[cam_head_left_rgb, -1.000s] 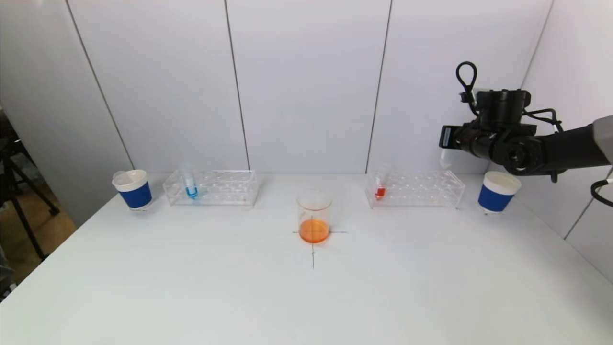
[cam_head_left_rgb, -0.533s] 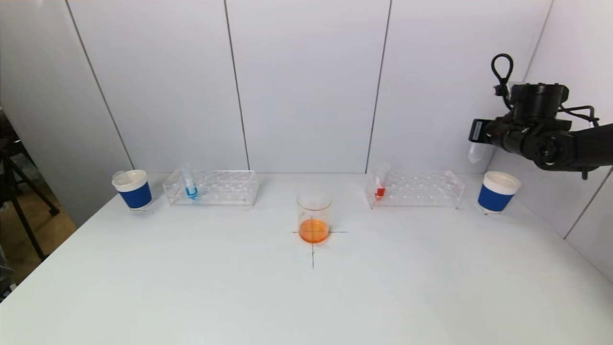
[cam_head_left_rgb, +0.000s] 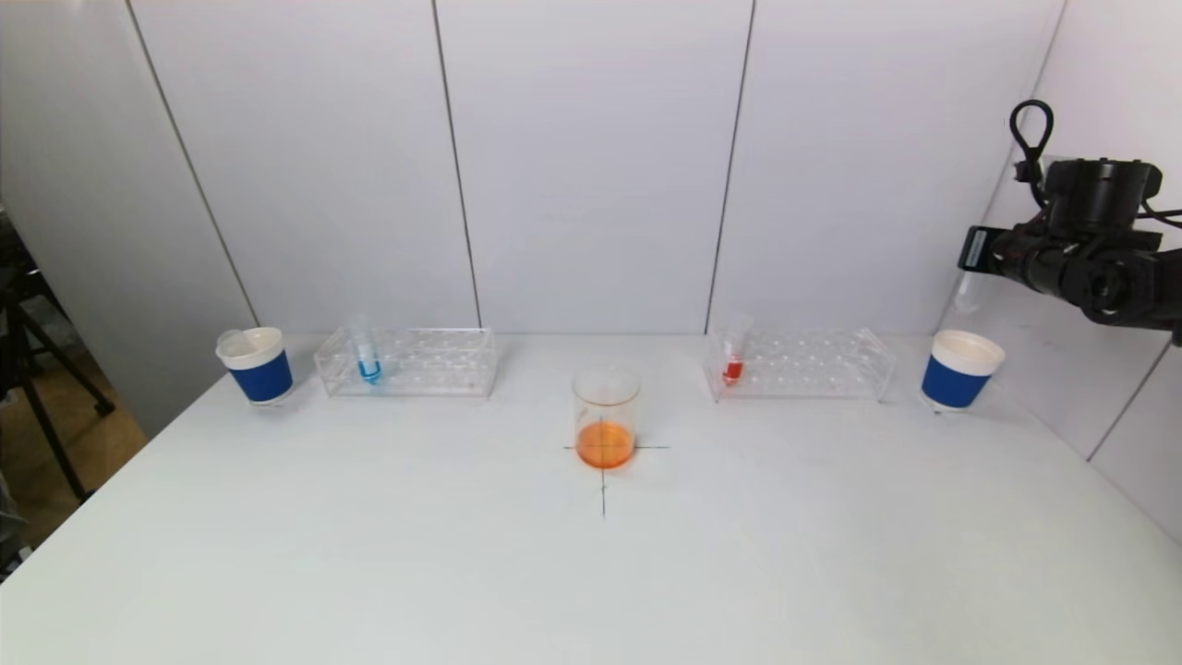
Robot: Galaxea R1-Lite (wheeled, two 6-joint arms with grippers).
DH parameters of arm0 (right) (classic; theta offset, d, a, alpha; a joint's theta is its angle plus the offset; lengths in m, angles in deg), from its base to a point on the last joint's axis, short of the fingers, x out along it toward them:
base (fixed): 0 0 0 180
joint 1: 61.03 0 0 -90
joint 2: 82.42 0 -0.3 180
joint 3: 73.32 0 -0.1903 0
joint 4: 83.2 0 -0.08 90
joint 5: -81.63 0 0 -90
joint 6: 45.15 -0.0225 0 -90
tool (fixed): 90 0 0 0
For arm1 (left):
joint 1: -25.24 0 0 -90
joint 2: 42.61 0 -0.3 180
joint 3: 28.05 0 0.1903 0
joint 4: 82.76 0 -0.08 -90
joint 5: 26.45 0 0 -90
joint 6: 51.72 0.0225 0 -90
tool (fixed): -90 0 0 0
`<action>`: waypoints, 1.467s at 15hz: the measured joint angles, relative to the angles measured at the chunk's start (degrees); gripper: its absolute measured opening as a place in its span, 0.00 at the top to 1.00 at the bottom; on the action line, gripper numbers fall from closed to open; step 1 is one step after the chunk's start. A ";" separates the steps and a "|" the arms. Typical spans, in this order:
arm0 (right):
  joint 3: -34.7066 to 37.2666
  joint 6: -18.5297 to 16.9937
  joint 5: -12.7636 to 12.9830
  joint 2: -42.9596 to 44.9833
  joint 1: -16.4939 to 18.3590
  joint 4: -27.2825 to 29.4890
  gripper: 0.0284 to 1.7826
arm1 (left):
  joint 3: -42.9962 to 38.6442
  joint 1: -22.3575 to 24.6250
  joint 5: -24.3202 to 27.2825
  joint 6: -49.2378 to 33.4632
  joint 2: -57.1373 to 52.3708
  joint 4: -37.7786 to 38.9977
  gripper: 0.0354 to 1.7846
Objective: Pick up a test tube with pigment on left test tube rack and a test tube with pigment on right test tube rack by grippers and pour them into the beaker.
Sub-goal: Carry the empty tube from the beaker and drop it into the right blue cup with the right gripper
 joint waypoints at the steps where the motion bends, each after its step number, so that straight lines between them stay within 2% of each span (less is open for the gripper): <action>1: 0.23 -0.13 -0.01 -0.06 0.39 -0.01 0.75 | 0.00 0.00 -0.02 0.00 0.00 0.00 0.01; 7: 4.72 -0.20 -0.04 -0.13 1.27 -1.26 0.75 | 0.00 0.00 0.00 0.00 0.00 0.00 0.01; 15: 11.64 -0.24 -0.01 -0.59 1.29 -6.77 0.75 | 0.00 0.00 0.02 0.00 0.00 0.00 0.01; 22: 13.43 -0.28 0.05 -0.87 1.29 -7.84 0.75 | 0.00 0.00 0.00 0.00 0.00 0.00 0.01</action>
